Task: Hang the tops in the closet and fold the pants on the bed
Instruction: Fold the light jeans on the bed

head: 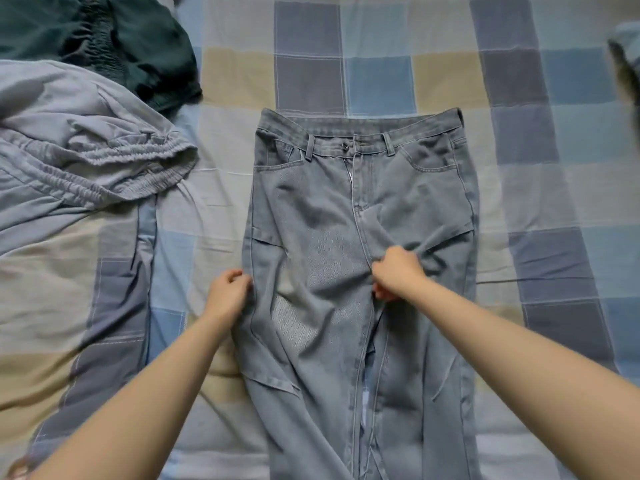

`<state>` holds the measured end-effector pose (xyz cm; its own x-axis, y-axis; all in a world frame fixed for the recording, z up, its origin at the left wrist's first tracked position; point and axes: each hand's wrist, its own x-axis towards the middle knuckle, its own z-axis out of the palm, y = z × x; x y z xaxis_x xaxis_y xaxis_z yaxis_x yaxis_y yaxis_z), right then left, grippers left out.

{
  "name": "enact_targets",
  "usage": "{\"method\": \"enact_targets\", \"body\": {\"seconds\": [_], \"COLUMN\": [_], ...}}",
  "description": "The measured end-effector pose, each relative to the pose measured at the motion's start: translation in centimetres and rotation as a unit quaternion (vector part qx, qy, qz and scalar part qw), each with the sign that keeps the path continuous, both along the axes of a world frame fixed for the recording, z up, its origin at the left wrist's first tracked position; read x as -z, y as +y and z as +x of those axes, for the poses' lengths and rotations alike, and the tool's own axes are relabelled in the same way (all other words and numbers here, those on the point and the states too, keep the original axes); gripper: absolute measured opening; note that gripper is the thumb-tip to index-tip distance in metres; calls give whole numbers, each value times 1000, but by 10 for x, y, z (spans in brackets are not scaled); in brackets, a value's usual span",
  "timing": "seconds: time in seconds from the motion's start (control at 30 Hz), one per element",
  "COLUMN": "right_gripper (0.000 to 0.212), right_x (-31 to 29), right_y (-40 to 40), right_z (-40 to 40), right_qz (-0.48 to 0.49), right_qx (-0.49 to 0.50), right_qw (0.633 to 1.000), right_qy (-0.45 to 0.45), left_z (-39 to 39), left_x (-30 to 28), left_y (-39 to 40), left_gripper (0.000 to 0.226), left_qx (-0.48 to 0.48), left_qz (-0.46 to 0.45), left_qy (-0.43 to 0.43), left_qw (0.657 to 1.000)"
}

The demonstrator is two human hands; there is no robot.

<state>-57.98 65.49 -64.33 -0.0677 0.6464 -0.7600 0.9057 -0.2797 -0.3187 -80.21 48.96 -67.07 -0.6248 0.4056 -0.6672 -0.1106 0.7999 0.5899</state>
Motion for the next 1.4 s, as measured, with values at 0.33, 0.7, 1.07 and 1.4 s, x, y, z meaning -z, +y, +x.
{"method": "enact_targets", "body": {"seconds": [0.33, 0.7, 1.07, 1.4], "right_gripper": [44, 23, 34, 47], "right_x": [24, 18, -29, 26], "right_y": [142, 181, 226, 204], "right_z": [-130, -245, -269, -245], "right_qz": [218, 126, 104, 142], "right_qx": [-196, -243, -191, -136], "right_qw": [948, 939, 942, 923], "right_qy": [123, 210, 255, 332], "left_z": [-60, -52, -115, -135], "left_x": [40, 43, 6, 48], "left_y": [140, 117, 113, 109], "left_gripper": [14, 45, 10, 18], "left_qx": [12, 183, 54, -188], "left_qz": [79, 86, 163, 127], "left_qy": [157, 290, 163, -123], "left_qw": [984, 935, 972, 966]}}
